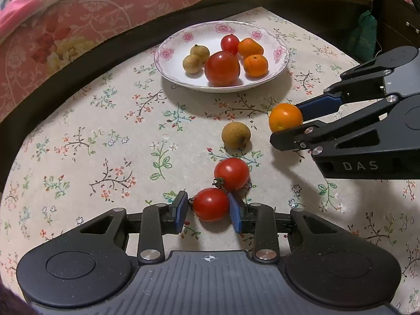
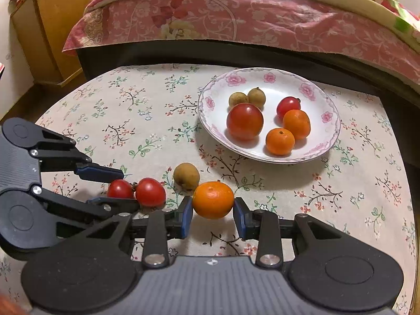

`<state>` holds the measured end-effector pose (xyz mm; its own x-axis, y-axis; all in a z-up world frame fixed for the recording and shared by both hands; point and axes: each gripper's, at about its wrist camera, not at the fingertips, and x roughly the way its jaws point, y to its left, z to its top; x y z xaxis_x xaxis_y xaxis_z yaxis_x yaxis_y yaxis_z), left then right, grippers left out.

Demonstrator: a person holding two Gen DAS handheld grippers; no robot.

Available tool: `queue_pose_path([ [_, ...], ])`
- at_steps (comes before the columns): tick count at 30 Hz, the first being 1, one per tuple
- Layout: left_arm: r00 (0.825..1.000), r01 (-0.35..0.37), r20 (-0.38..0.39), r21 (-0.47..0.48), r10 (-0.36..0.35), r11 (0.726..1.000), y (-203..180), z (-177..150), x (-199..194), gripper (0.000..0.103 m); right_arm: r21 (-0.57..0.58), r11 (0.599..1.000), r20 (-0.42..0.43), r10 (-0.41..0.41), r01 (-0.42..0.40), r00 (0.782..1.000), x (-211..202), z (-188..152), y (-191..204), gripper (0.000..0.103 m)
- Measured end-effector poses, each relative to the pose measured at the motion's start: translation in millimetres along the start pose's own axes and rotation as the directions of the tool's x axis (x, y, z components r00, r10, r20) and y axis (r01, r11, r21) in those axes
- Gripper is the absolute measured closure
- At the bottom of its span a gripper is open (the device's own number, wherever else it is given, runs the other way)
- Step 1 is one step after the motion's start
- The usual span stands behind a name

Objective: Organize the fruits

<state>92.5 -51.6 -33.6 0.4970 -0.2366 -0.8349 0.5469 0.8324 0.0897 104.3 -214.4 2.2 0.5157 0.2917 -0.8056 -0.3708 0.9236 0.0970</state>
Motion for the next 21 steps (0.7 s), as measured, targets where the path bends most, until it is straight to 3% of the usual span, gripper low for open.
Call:
queue_pose_path([
  [21, 1.000, -0.010, 0.020, 0.006, 0.010, 1.000, -2.1, 3.3, -2.8, 0.062, 0.007, 0.998, 0.003, -0.063, 0.063, 0.998, -5.1, 1.1, -4.9, 0.069],
])
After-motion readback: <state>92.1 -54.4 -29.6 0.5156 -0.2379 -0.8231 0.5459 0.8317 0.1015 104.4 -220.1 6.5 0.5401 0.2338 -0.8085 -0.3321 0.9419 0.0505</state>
